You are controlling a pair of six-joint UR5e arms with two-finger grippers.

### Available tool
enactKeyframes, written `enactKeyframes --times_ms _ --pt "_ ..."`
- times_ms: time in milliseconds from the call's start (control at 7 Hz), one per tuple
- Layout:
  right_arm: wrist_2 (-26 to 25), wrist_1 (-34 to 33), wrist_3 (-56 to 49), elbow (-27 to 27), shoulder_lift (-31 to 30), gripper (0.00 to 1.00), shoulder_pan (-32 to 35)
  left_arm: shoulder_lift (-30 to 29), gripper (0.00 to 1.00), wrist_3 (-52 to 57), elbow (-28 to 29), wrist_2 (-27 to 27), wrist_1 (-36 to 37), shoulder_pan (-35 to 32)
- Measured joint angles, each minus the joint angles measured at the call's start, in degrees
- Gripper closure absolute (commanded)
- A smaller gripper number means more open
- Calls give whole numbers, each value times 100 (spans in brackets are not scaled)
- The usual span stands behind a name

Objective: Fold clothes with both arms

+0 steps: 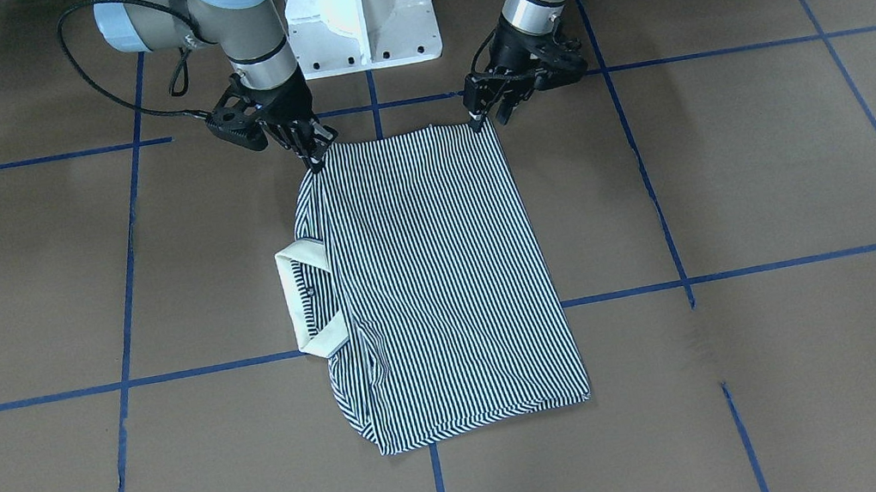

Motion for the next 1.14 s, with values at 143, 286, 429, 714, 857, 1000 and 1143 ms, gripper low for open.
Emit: enactKeyframes --times_ms 143,286,429,714,857,1000,1143 --pt "0 0 0 0 0 100 0 0 49 -1 15 0 32 26" --pt "0 0 0 0 0 100 0 -14 55 -1 23 0 117 51" --pt "0 0 0 2 0 100 0 -35 61 -1 26 0 187 61" --pt "0 0 0 3 0 100 0 -53 100 -1 28 -6 233 69" --pt "0 0 0 1 0 100 0 -56 100 -1 29 -8 237 71" --pt "0 0 0 1 0 100 0 -57 100 -1 29 -8 238 70" --pt "0 0 -2 0 0 100 0 -58 100 -1 25 -11 239 68"
